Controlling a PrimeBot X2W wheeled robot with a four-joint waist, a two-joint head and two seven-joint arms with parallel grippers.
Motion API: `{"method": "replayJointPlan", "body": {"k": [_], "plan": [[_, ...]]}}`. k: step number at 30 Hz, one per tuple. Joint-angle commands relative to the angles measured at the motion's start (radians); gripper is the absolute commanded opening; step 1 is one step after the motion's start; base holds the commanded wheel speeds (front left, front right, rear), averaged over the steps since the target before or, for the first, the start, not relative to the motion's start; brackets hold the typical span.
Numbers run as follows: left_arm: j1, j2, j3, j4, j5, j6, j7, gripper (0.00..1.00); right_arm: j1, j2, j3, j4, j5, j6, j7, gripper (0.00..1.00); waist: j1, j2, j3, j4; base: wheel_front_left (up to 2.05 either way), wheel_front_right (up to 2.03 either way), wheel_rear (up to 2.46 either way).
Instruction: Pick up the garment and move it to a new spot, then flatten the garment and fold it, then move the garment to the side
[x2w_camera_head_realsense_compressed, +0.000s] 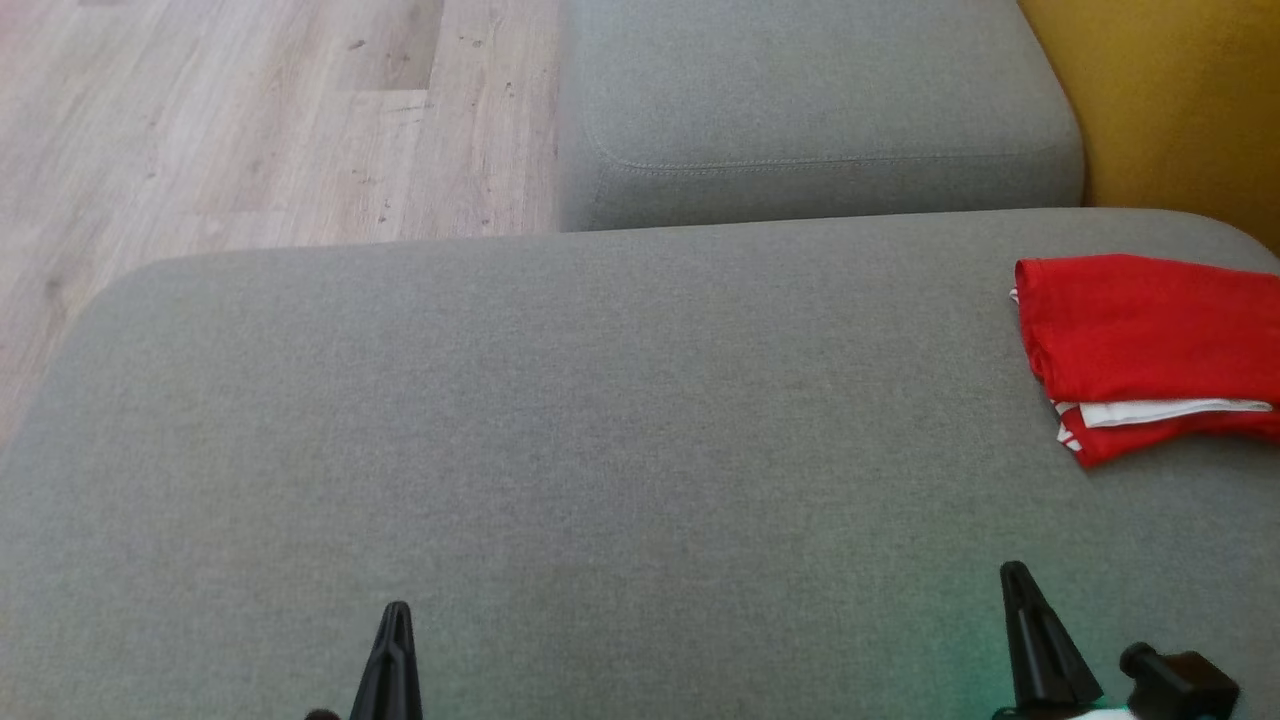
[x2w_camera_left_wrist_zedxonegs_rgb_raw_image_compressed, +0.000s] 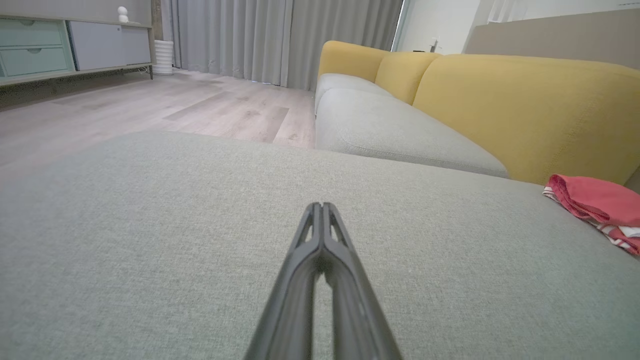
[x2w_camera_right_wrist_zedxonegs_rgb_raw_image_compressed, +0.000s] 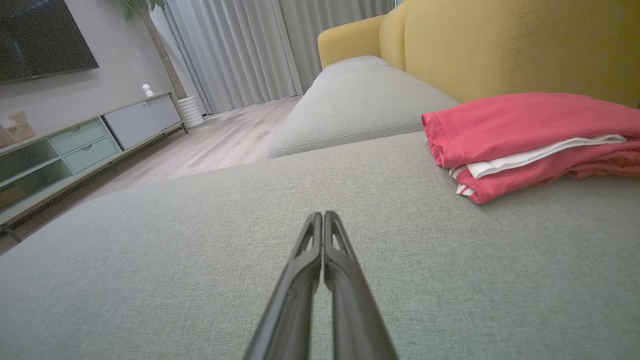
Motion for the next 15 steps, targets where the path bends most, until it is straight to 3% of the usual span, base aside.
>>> {"method": "replayJointPlan", "body": {"k": [1, 15], "plan": [[-0.047, 0.005, 0.016, -0.023, -0.039, -0.007, 0.004, 0.00, -0.041, -0.006, -0.007, -0.028, 0.041, 0.000, 0.011, 0.00, 0.0000, 0.0000, 0.001, -0.001, 0.00, 0.00, 0.00], [-0.087, 0.013, 0.042, -0.001, -0.212, -0.033, 0.036, 0.00, -0.078, -0.012, -0.018, -0.017, 0.214, 0.001, 0.043, 0.00, 0.0000, 0.0000, 0.010, -0.007, 0.00, 0.00, 0.00]]}}
